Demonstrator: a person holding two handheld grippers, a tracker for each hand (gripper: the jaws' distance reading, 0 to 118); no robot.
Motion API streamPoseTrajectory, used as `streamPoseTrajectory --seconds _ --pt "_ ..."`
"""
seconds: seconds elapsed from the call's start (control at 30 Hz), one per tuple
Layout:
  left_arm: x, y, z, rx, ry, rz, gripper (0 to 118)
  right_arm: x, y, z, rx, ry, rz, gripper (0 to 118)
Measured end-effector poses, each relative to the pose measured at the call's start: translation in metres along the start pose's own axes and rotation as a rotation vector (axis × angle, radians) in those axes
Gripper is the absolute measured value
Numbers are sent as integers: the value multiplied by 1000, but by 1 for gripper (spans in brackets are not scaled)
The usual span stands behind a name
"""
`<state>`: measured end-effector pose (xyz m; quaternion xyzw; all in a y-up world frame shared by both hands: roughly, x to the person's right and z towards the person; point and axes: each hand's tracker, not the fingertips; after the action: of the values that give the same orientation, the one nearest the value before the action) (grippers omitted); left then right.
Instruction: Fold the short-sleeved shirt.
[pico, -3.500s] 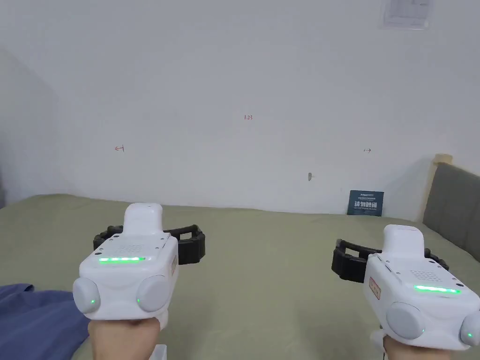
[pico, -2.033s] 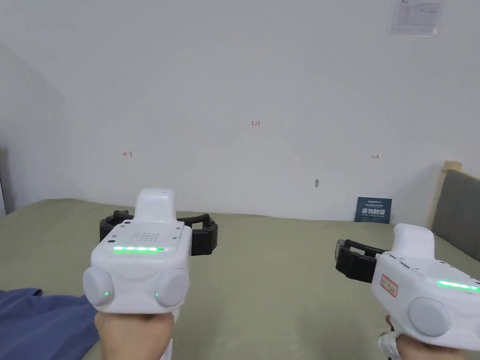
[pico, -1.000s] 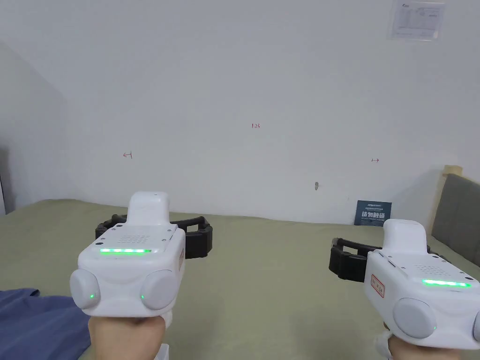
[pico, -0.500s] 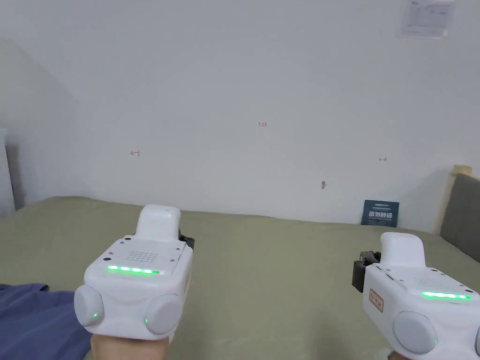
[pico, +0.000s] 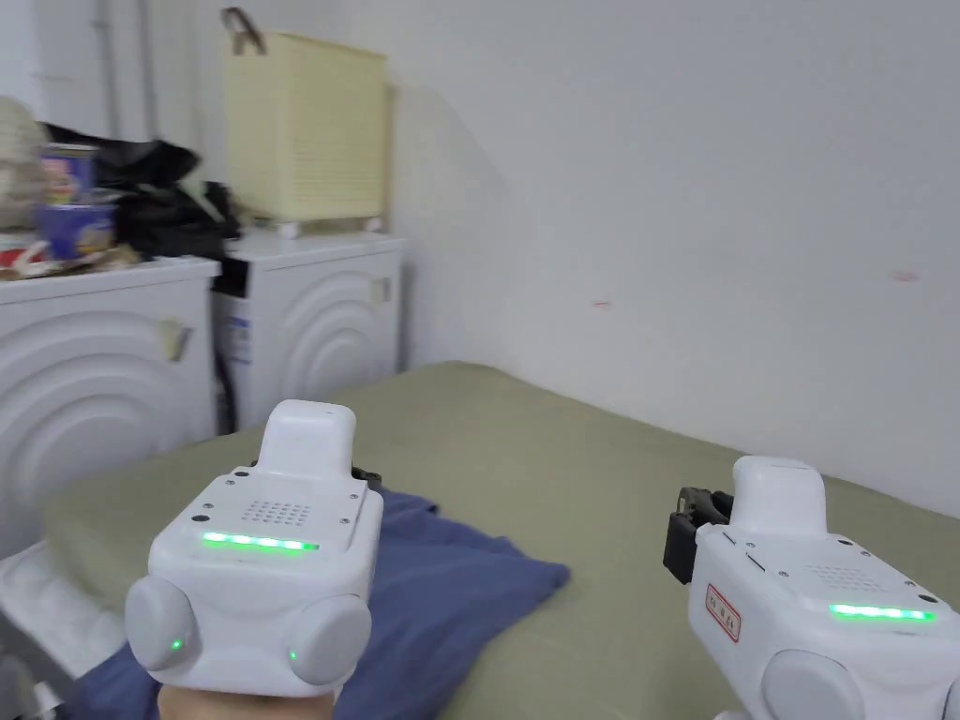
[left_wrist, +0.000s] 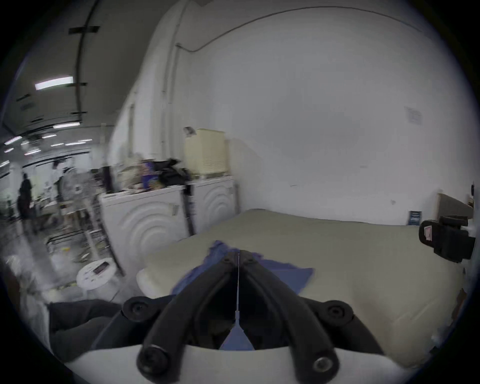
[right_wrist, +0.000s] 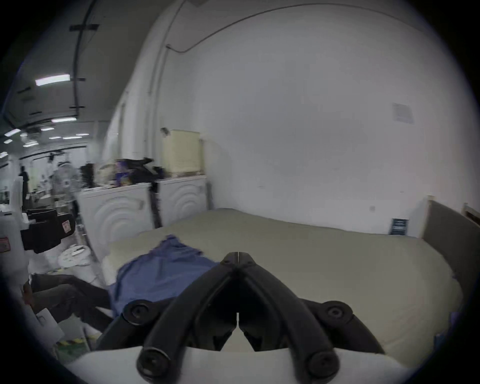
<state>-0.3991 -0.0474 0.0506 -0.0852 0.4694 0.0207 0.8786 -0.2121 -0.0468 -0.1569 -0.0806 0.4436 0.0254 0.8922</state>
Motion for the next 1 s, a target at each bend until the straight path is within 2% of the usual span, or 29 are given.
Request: streamPoseTrajectory --seconds 0.13,0.23,0.33,0.43,0.57,0.67,0.73,0.83,0.87,1.0 --pt "-44 -17 8 -55 99 45 0 -37 -15 -32 -49 119 6 0" --pt "-58 -24 6 -88 127 48 0 -50 -19 -37 -55 149 3 0" --pt "-60 -27 -12 -123 126 52 0 -45 -29 -48 -68 149 10 0" --pt "-47 -26 -45 -187 65 39 0 -21 -38 -56 -100 122 22 0" --pt "-15 -9 -129 -264 -111 7 0 25 -54 -60 -132 41 23 0" --pt "22 11 -209 -352 -226 -130 0 63 -67 -62 -183 -35 17 0" --pt "41 18 -276 -486 -345 -204 0 88 -77 -62 -225 -79 -9 0" --pt "69 9 -369 -853 -508 -104 0 120 -93 -63 -278 -129 -5 0" --pt "79 -1 -393 -926 -547 -111 0 128 -100 -63 -296 -148 1 0" --pt "116 -44 -430 -971 -538 -239 0 155 -125 -64 -384 -172 -49 0"
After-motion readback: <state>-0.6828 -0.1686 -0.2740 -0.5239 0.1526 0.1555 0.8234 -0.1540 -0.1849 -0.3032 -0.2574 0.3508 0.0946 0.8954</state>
